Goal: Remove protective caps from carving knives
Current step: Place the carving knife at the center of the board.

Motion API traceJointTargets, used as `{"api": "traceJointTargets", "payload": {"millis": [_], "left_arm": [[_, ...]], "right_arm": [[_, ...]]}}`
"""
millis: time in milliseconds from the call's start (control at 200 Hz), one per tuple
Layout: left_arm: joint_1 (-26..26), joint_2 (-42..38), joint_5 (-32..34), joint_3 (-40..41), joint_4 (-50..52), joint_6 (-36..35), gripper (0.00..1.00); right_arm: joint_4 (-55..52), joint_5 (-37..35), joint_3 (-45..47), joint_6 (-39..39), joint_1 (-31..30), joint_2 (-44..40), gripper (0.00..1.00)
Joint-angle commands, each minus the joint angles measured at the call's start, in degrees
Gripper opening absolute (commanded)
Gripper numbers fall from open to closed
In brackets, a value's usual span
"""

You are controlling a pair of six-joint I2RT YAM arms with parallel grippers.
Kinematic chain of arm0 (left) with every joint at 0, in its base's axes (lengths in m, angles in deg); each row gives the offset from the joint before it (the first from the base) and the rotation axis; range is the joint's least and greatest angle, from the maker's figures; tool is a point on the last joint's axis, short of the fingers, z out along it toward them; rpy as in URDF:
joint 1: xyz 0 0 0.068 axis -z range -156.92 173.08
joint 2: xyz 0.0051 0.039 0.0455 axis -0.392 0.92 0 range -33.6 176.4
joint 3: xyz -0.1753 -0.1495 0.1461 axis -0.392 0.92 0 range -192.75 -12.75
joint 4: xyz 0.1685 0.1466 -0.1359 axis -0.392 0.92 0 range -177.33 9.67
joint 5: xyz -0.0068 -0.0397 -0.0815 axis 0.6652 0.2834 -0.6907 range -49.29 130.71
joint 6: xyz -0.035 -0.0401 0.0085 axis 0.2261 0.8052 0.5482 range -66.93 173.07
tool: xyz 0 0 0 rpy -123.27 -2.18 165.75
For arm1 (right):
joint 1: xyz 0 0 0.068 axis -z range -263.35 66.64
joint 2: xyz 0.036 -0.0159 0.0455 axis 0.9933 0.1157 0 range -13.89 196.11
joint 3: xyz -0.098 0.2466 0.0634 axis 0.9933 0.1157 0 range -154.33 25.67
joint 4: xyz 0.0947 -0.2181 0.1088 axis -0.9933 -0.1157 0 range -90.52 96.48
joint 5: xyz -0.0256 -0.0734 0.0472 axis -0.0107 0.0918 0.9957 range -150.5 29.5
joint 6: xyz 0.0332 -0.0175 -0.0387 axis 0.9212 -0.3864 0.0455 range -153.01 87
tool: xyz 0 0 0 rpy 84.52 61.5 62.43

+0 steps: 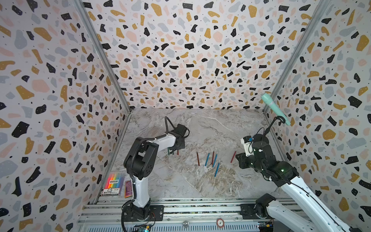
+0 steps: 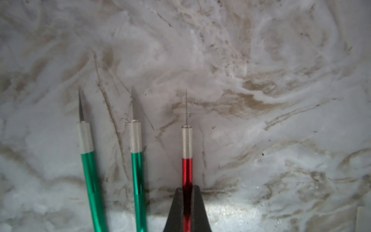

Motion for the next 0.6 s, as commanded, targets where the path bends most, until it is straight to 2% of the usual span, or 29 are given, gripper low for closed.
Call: {"api": "traceJointTargets", "payload": {"millis": [0, 596], "left_arm": [[-0.4, 0.7, 0.4, -1.8, 1.2, -1.0, 0.0], [-0.5, 2.3, 0.5, -2.1, 2.4, -0.8, 0.0]], "right_arm": [[0.4, -0.5, 0.2, -0.2, -0.4, -0.7, 0.0], [0.5, -0.7, 0.4, 0.1, -0.7, -0.9, 0.0]]}}
